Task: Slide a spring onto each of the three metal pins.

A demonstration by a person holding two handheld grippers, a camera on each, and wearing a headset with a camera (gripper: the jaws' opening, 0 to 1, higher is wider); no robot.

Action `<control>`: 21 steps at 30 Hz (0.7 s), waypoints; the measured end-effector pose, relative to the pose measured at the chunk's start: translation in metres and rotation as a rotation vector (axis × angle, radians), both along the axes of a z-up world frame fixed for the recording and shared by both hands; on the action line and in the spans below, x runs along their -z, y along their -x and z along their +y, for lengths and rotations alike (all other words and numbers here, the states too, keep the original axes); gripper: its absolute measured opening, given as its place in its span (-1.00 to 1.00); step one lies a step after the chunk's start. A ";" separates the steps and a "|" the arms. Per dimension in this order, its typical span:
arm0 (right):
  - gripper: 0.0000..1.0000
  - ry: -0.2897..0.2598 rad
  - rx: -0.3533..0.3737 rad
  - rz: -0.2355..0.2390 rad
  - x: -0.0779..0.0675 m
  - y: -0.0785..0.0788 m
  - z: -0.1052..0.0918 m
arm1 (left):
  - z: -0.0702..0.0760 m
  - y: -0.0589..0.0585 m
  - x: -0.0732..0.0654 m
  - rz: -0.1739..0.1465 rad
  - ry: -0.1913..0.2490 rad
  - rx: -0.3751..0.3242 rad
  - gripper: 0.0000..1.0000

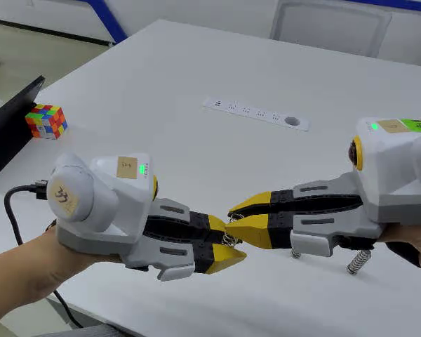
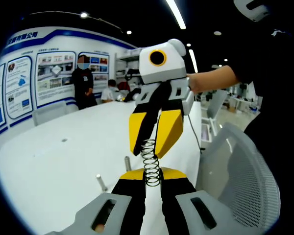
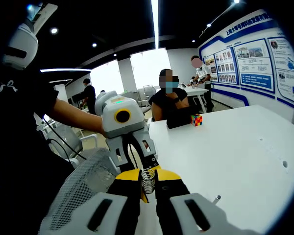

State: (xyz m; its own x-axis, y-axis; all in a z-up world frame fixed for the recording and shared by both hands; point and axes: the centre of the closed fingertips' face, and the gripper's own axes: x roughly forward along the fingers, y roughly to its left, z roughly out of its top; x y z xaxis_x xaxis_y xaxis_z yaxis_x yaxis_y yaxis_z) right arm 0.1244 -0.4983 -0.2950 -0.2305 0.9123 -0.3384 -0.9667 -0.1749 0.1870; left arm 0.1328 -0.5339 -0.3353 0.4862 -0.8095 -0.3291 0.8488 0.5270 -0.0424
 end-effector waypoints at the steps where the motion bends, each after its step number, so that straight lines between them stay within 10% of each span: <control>1: -0.78 -0.006 -0.001 -0.030 0.000 -0.001 0.001 | 0.001 -0.001 0.000 -0.005 -0.001 -0.006 -0.81; 21: -0.80 -0.018 0.097 -0.104 -0.017 -0.041 0.006 | 0.035 -0.024 0.002 -0.005 -0.010 -0.156 -0.53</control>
